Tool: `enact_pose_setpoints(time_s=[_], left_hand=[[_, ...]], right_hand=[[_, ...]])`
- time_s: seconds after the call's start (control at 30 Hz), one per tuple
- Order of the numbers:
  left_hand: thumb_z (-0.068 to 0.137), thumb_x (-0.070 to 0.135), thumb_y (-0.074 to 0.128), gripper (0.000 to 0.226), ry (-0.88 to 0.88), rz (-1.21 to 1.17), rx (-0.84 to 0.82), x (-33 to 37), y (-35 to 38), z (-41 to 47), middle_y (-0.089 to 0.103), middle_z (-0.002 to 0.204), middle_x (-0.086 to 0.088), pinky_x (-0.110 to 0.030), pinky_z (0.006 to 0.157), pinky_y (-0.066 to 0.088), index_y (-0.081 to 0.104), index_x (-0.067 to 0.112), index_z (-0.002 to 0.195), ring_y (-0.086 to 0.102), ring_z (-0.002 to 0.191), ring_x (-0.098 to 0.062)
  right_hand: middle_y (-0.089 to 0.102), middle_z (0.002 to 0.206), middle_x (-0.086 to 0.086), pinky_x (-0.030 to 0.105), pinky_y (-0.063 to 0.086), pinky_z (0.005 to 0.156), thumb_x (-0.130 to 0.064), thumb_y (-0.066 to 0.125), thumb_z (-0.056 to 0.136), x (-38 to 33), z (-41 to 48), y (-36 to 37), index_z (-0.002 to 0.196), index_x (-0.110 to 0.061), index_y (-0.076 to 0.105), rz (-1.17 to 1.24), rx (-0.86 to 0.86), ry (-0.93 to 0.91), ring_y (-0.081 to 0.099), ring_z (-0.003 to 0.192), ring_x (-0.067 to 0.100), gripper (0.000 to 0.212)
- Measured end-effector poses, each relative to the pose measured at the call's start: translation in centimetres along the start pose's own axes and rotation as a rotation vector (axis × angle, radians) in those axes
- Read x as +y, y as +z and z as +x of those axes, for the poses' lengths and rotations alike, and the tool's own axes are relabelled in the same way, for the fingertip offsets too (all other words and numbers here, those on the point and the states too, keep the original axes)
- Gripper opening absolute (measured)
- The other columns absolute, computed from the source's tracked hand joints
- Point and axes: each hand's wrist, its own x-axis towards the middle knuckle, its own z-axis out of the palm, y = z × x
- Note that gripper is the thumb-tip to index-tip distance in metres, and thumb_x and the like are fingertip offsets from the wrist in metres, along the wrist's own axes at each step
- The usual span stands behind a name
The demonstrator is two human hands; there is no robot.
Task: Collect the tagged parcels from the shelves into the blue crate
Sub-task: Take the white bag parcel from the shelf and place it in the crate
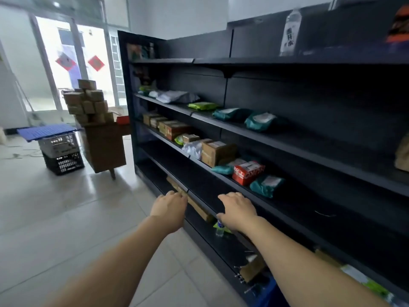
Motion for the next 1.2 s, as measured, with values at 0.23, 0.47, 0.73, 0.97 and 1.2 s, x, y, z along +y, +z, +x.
enact_pose_setpoints(time_s=[0.23, 0.47, 0.73, 0.97, 1.2], left_hand=[[0.087, 0.019, 0.054, 0.018, 0.016, -0.002, 0.077, -11.8, -2.3, 4.0, 0.061, 0.108, -0.001, -0.036, 0.092, 0.047, 0.058, 0.018, 0.105, 0.053, 0.108, -0.022], [0.087, 0.023, 0.059, 0.026, 0.0, -0.011, 0.122, -19.8, -3.4, 8.9, 0.061, 0.111, -0.001, -0.035, 0.091, 0.048, 0.058, 0.018, 0.113, 0.053, 0.11, -0.021], [0.09, 0.031, 0.06, 0.029, -0.015, 0.008, 0.165, -25.9, -3.3, 17.5, 0.058, 0.115, -0.002, -0.036, 0.092, 0.044, 0.055, 0.017, 0.115, 0.051, 0.114, -0.023], [0.089, 0.033, 0.06, 0.034, -0.037, 0.035, 0.183, -31.2, -3.4, 28.8, 0.057, 0.121, -0.003, -0.037, 0.097, 0.044, 0.054, 0.016, 0.117, 0.048, 0.12, -0.023], [0.089, 0.027, 0.059, 0.034, -0.062, -0.008, 0.202, -36.8, -2.1, 38.5, 0.057, 0.123, -0.003, -0.036, 0.096, 0.041, 0.054, 0.016, 0.121, 0.047, 0.121, -0.023]], right_hand=[[0.047, 0.139, 0.007, 0.041, 0.041, 0.104, -0.039, 0.059, 0.09, -8.7, 8.2, -2.7, 0.138, -0.018, 0.043, 0.016, 0.071, 0.026, 0.041, 0.131, 0.027, 0.055], [0.047, 0.14, 0.006, 0.041, 0.041, 0.104, -0.042, 0.058, 0.091, -14.2, 15.7, -5.2, 0.14, -0.018, 0.04, -0.027, 0.098, 0.013, 0.04, 0.132, 0.026, 0.057], [0.048, 0.138, 0.007, 0.042, 0.043, 0.1, -0.046, 0.057, 0.09, -16.6, 26.8, -7.1, 0.134, -0.021, 0.044, -0.086, 0.132, 0.008, 0.043, 0.129, 0.028, 0.053], [0.051, 0.133, 0.007, 0.041, 0.042, 0.097, -0.045, 0.056, 0.089, -16.4, 39.1, -10.2, 0.133, -0.018, 0.047, -0.059, 0.162, -0.016, 0.043, 0.126, 0.028, 0.052], [0.05, 0.133, 0.007, 0.041, 0.043, 0.1, -0.043, 0.055, 0.091, -16.6, 50.2, -12.3, 0.136, -0.017, 0.045, -0.058, 0.17, -0.01, 0.042, 0.127, 0.027, 0.052]])
